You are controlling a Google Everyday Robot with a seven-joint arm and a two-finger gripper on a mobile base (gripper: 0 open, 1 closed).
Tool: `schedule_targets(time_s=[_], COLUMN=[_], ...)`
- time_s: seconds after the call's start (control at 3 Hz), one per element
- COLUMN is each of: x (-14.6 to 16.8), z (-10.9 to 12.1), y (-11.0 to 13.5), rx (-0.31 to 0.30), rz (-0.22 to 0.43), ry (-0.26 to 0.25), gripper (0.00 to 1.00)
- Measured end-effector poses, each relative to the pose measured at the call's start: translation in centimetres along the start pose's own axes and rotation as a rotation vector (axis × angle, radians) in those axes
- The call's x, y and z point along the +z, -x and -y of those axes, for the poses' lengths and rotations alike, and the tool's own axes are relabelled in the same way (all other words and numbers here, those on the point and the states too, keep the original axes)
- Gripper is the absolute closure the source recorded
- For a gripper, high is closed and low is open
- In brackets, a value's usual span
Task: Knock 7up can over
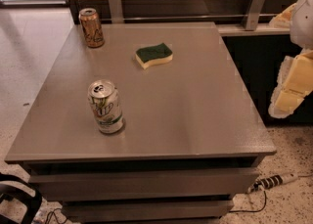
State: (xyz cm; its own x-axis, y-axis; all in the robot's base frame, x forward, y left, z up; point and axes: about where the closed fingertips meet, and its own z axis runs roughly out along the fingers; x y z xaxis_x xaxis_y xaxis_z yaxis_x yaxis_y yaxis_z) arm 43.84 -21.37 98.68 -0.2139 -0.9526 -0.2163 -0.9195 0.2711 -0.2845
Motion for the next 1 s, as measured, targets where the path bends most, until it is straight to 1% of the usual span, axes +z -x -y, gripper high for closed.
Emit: schedule_targets(time_s=[0.33,0.67,1.0], x=[0.0,0.8,2.7], z=[0.0,0.4,0.9], y=[0.0,0.8,2.8], rx=[0.0,0.012,0.023], rz=[0.0,0.087,0.254], ry=[0.0,0.019,0.07], gripper=[0.0,0.0,0.0])
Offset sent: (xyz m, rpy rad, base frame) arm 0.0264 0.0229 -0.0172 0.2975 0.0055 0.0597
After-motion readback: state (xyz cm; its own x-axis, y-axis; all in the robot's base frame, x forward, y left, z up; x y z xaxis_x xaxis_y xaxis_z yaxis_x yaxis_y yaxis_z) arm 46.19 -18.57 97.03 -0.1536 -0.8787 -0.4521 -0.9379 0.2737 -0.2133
